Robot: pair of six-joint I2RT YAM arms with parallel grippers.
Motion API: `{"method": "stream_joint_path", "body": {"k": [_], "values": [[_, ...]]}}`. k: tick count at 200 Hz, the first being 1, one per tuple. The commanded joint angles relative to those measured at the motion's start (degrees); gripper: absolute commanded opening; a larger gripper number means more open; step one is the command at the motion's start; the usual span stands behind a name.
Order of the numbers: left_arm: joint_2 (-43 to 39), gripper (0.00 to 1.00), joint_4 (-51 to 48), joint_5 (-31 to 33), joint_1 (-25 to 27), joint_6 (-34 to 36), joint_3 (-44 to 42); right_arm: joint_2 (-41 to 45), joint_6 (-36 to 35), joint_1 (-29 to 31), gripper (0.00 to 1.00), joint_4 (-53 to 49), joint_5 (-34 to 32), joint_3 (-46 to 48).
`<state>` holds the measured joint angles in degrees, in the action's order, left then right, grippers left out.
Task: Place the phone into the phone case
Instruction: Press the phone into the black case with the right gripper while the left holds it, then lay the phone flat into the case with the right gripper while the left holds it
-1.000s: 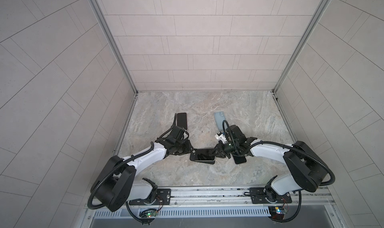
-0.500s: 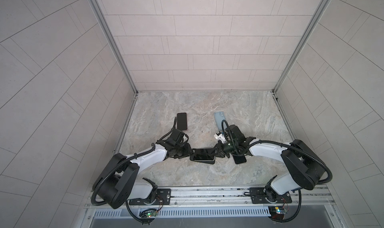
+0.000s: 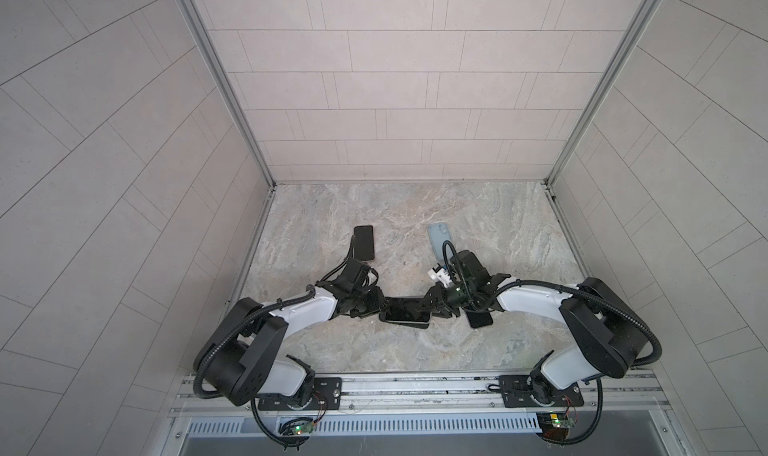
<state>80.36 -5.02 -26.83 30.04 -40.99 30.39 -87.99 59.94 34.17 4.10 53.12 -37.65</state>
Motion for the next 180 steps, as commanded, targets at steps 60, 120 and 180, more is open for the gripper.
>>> {"method": "stream_joint_path", "body": {"k": [60,120,180], "values": [[-1.83,0.36,0.09,0.11,-0.16,-1.79,-0.86,0.66,-3.17,0.05,0.66,-4.54,-1.16,-1.87],[-2.38,0.36,0.09,-0.17,-0.16,-1.9,-0.84,2.42,-10.22,0.24,0.67,-16.07,-6.5,-4.24],[-2.7,0.36,0.1,-0.42,-0.2,-2.11,-0.86,2.86,-12.39,0.88,0.57,-20.09,-9.94,-4.39]]}}
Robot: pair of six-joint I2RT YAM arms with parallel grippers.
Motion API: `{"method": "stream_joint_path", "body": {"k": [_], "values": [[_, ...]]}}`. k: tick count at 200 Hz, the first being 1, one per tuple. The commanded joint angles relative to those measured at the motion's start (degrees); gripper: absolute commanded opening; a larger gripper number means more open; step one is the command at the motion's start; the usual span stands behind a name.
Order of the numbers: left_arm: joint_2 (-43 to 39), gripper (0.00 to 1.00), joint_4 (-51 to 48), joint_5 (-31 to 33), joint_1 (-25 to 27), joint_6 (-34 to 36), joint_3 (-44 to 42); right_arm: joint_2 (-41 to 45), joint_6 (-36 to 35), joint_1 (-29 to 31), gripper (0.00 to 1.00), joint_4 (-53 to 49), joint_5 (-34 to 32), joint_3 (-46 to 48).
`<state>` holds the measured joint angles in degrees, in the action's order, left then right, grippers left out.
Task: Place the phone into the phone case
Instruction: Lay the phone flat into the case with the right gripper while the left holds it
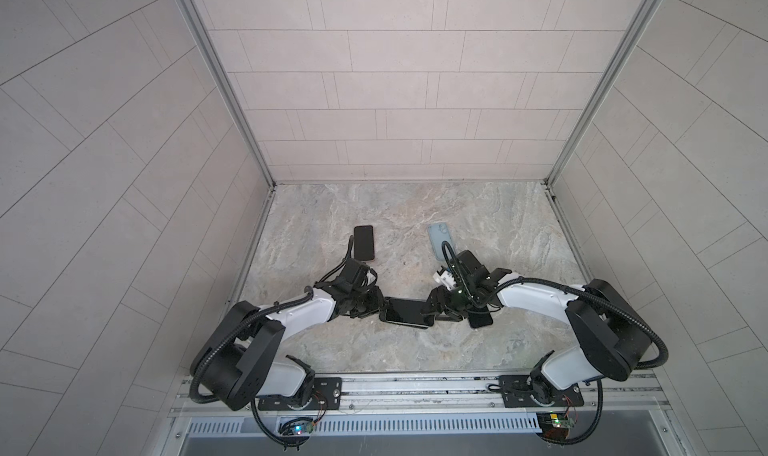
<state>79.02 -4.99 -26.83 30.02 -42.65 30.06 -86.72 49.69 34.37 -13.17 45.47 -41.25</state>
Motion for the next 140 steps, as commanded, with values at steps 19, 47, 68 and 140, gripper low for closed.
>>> {"method": "stream_joint_path", "body": {"k": [19,47,68,140], "values": [[-1.63,0.36,0.21,-0.5,-0.13,-0.61,-0.62,1.9,-1.97,1.15,0.56,-2.75,-3.01,-0.74],[-2.55,0.36,0.1,-0.41,-0.14,-0.96,-0.84,2.12,-1.87,1.71,0.54,-3.11,-4.17,-0.96],[-2.56,0.36,0.1,-0.68,-0.13,-0.97,-0.73,2.0,-2.41,2.19,0.53,-4.58,-6.02,-1.41],[-2.15,0.36,0.08,-0.86,-0.16,-0.85,-0.62,3.24,-3.54,4.62,0.48,-9.34,-12.74,-3.39]]}}
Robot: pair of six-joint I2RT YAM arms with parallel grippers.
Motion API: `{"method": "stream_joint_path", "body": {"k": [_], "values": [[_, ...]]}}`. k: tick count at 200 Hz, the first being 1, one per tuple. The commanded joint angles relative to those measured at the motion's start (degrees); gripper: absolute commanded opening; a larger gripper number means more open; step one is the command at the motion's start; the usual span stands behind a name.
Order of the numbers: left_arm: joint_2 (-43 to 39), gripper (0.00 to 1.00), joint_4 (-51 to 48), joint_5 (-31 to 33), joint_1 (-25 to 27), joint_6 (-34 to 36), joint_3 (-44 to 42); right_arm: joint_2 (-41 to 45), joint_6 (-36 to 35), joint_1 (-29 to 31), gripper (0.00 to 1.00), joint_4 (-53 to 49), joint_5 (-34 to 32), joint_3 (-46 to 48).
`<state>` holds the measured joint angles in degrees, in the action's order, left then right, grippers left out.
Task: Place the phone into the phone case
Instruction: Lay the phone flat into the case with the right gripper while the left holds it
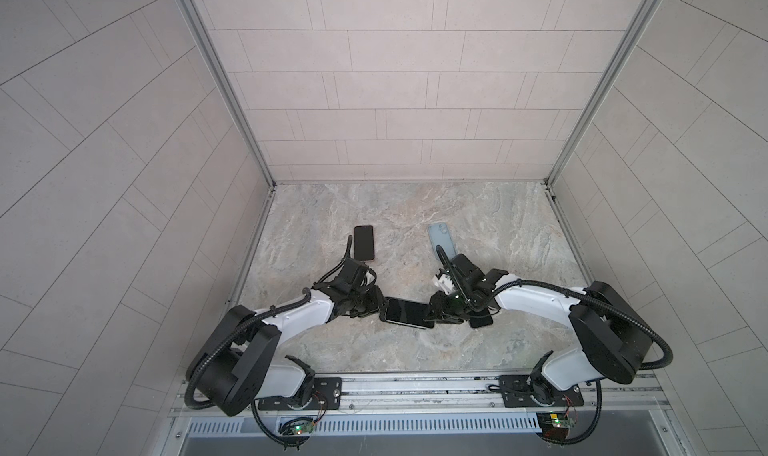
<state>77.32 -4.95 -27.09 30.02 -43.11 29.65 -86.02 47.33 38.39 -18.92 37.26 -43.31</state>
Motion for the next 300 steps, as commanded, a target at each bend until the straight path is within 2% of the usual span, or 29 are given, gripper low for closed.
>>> {"method": "stream_joint_path", "body": {"k": [1,29,51,71,156,232,272,300], "values": [[-0.52,0.36,-0.01,-0.59,-0.15,-0.35,-0.21,2.66,-1.18,0.66,0.48,-3.68,-4.63,-1.38],[-0.49,0.35,-2.98,1.38,0.08,1.27,0.67,4.35,-1.64,0.97,0.41,-6.05,-8.13,-1.9],[-0.85,0.34,-7.24,4.58,0.82,4.6,2.14,4.85,-3.17,1.66,0.4,-8.55,-10.79,-3.24],[-0.93,0.34,-8.38,5.54,0.92,5.36,2.42,4.72,-2.45,2.04,0.4,-7.32,-10.55,-2.74],[0.4,0.35,-5.12,3.26,1.36,4.12,2.52,1.54,-0.57,4.54,0.42,-3.68,-10.37,-1.84],[-1.72,0.35,-3.59,1.96,1.44,3.21,1.99,-2.16,0.48,6.34,0.43,-1.26,-10.71,-2.25],[0.0,0.35,-3.12,1.72,1.58,2.87,1.55,-1.34,0.92,6.78,0.43,-1.33,-11.49,-2.58],[-0.59,0.35,-4.39,2.57,1.53,3.45,1.77,1.23,-0.27,6.83,0.45,-4.79,-14.57,-3.39]]}}
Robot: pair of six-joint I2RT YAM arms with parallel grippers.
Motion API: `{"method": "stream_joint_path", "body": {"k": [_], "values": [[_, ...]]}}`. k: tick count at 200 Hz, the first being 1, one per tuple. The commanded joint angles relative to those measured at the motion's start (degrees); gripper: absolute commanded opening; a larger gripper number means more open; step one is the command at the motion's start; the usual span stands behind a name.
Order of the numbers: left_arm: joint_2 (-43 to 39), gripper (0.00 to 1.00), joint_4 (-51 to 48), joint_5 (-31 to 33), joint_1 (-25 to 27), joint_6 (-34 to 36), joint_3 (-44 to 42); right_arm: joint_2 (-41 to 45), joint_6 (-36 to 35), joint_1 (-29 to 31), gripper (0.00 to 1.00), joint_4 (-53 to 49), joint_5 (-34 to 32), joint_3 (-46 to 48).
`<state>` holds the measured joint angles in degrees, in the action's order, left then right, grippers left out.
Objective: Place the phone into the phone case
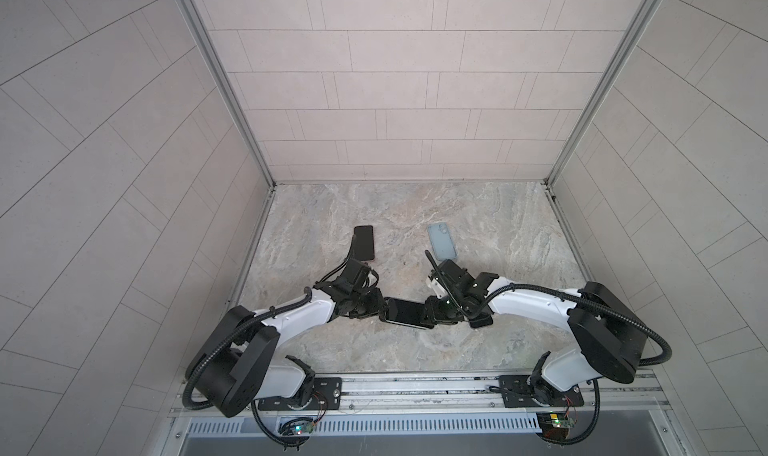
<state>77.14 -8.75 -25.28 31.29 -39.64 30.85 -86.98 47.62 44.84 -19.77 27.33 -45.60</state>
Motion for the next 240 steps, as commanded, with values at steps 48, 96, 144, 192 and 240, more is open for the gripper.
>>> {"method": "stream_joint_path", "body": {"k": [48,96,144,192,240], "values": [[-0.09,0.36,-4.0,3.05,0.98,1.87,2.15,7.14,-2.87,0.01,0.46,-10.5,-11.08,-1.54],[2.6,0.4,-4.1,3.7,2.17,2.46,3.51,5.23,-1.45,-0.1,0.47,-6.59,-8.17,1.19],[3.52,0.4,-5.08,5.14,3.08,2.89,3.95,1.8,-0.02,-0.08,0.47,-1.63,-5.17,2.23],[5.26,0.37,-6.54,6.94,3.26,3.6,4.13,-0.46,1.07,0.03,0.47,1.75,-2.91,1.36],[5.41,0.29,-6.67,7.34,3.25,3.78,4.22,-1.06,1.05,0.12,0.46,1.73,-3.07,-0.37]]}}
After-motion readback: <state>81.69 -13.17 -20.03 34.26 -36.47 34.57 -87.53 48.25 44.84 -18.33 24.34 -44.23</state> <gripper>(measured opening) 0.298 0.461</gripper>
